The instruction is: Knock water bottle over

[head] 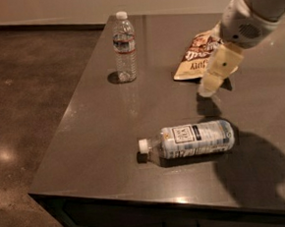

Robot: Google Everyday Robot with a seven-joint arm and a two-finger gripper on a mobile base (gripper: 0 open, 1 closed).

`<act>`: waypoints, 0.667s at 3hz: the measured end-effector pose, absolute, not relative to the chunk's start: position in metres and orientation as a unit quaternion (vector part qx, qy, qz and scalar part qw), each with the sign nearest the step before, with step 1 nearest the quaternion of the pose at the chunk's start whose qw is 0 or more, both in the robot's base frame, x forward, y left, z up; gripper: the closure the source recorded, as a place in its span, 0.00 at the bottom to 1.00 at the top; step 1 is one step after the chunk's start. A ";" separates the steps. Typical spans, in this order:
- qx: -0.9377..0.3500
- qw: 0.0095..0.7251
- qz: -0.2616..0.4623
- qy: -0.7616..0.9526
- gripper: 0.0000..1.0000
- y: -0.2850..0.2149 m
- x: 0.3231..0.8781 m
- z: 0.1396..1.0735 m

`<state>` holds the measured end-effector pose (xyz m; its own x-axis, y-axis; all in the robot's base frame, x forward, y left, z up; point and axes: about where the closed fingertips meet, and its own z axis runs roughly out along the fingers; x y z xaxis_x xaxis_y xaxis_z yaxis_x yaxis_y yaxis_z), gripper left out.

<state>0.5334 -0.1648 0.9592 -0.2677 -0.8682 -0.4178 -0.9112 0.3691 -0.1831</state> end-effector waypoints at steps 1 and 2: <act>-0.531 0.258 0.065 0.804 0.00 -0.142 0.570 0.953; -0.509 0.286 0.081 0.808 0.00 -0.118 0.598 0.951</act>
Offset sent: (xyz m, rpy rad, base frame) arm 0.1077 0.0821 -0.0078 0.2418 -0.0805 -0.1392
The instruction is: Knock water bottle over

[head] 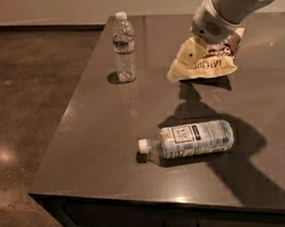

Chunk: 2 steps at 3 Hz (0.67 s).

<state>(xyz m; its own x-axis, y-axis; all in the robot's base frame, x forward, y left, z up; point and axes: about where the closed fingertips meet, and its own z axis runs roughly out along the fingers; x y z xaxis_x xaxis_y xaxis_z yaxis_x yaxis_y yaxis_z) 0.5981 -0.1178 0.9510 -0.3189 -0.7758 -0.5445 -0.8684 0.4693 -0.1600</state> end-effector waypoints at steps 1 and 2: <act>-0.485 0.312 0.090 0.812 0.00 -0.092 0.625 0.949; -0.461 0.333 0.091 0.817 0.00 -0.072 0.651 0.946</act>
Offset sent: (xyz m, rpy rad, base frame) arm 0.0886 0.0692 -0.0055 0.1391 -0.0956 -0.1647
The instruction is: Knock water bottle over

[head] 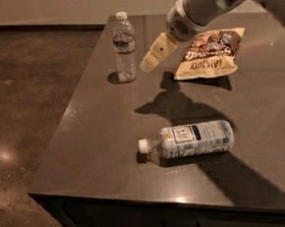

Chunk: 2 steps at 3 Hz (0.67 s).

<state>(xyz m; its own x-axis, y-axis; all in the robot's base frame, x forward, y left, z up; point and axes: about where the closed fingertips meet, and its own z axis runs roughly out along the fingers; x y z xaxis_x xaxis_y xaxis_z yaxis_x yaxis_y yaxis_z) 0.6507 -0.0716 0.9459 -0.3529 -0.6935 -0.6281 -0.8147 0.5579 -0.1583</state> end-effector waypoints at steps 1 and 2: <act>-0.441 0.343 0.099 0.823 0.00 -0.055 0.674 0.941; -0.424 0.352 0.118 0.826 0.00 -0.035 0.695 0.935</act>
Offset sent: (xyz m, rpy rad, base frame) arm 0.0611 0.0499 -0.0127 0.1307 0.0070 -0.0710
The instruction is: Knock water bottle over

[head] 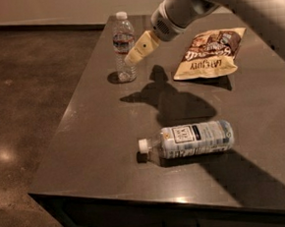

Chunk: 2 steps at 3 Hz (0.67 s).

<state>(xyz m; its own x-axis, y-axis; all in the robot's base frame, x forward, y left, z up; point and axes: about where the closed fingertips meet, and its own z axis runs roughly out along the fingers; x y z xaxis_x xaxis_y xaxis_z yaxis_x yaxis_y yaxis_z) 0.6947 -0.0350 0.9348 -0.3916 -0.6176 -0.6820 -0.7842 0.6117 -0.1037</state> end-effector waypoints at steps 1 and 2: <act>-0.417 0.362 0.131 0.823 0.00 -0.021 0.704 0.936; -0.413 0.371 0.141 0.820 0.00 -0.008 0.712 0.938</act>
Offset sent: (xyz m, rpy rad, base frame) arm 0.0263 0.0381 0.0106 0.0962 -0.0291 -0.0069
